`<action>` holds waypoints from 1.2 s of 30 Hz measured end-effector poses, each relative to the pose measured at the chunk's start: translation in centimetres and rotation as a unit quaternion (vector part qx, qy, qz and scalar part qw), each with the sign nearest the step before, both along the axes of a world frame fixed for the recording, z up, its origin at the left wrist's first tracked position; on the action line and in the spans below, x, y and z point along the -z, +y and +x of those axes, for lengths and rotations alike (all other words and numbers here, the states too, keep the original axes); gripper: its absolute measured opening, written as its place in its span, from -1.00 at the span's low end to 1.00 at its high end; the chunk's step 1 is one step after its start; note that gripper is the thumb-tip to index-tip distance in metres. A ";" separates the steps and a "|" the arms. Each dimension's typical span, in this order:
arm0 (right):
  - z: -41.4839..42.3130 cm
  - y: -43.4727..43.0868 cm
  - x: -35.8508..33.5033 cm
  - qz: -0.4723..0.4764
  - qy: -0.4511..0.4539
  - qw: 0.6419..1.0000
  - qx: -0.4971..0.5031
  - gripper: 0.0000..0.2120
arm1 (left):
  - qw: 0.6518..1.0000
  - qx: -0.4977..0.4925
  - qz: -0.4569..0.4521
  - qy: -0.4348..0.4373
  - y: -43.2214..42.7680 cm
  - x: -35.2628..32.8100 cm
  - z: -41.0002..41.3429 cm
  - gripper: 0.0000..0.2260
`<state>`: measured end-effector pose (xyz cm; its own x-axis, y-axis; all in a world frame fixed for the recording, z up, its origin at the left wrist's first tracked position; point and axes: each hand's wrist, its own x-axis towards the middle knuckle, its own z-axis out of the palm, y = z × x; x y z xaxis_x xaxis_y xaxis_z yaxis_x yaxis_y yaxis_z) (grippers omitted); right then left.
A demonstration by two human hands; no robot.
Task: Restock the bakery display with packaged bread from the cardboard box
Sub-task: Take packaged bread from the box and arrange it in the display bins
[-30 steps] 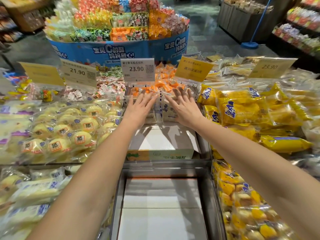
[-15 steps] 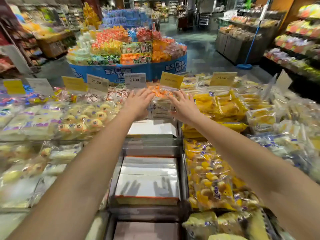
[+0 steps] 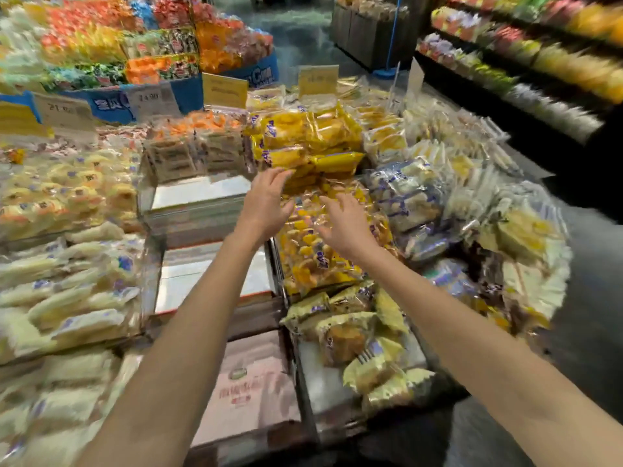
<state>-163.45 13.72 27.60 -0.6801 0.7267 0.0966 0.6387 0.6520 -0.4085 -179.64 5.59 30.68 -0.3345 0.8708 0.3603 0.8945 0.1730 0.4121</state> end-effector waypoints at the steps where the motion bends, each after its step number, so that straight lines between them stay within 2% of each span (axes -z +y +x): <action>1: 1.7 -0.5 0.6 -0.009 0.004 1.000 0.017 -0.42 | 1.000 0.011 0.007 -0.013 -0.2 0.4 1.6 -0.50; 4: 7.1 -2.4 2.1 -0.046 0.050 0.992 0.108 -0.39 | 0.995 0.044 0.028 -0.083 -0.8 2.5 6.2 -0.51; 6: 10.8 -4.4 3.1 -0.088 0.087 0.974 0.191 -0.40 | 0.988 0.068 0.020 -0.138 -1.2 4.2 9.9 -0.48; 9: 17.1 -8.5 5.2 -0.146 0.122 0.930 0.314 -0.43 | 0.975 0.107 0.000 -0.194 -2.0 6.4 16.6 -0.48; 13: 26.3 -13.8 7.6 -0.176 0.144 0.865 0.447 -0.45 | 0.956 0.201 -0.038 -0.210 -2.8 9.2 25.5 -0.49; 20: 41.6 -16.3 7.6 -0.159 0.177 0.760 0.605 -0.44 | 0.919 0.352 -0.116 -0.134 -1.9 11.1 40.0 -0.44; 23: 48.0 -16.4 8.2 -0.173 0.190 0.715 0.650 -0.41 | 0.900 0.412 -0.113 -0.086 -0.8 10.5 47.1 -0.47; 26: 54.9 -16.5 8.8 -0.185 0.190 0.688 0.675 -0.41 | 0.880 0.462 -0.086 -0.073 0.9 10.3 55.9 -0.51; 29: 63.1 -16.9 8.9 -0.179 0.185 0.663 0.703 -0.42 | 0.859 0.497 -0.107 -0.058 2.0 10.4 66.4 -0.50; 33: 75.5 -18.1 7.8 -0.148 0.201 0.612 0.750 -0.42 | 0.817 0.559 -0.136 -0.039 1.1 10.0 80.0 -0.47; 36: 83.5 -19.8 7.2 -0.121 0.205 0.560 0.793 -0.43 | 0.786 0.601 -0.142 -0.024 0.1 9.9 88.2 -0.48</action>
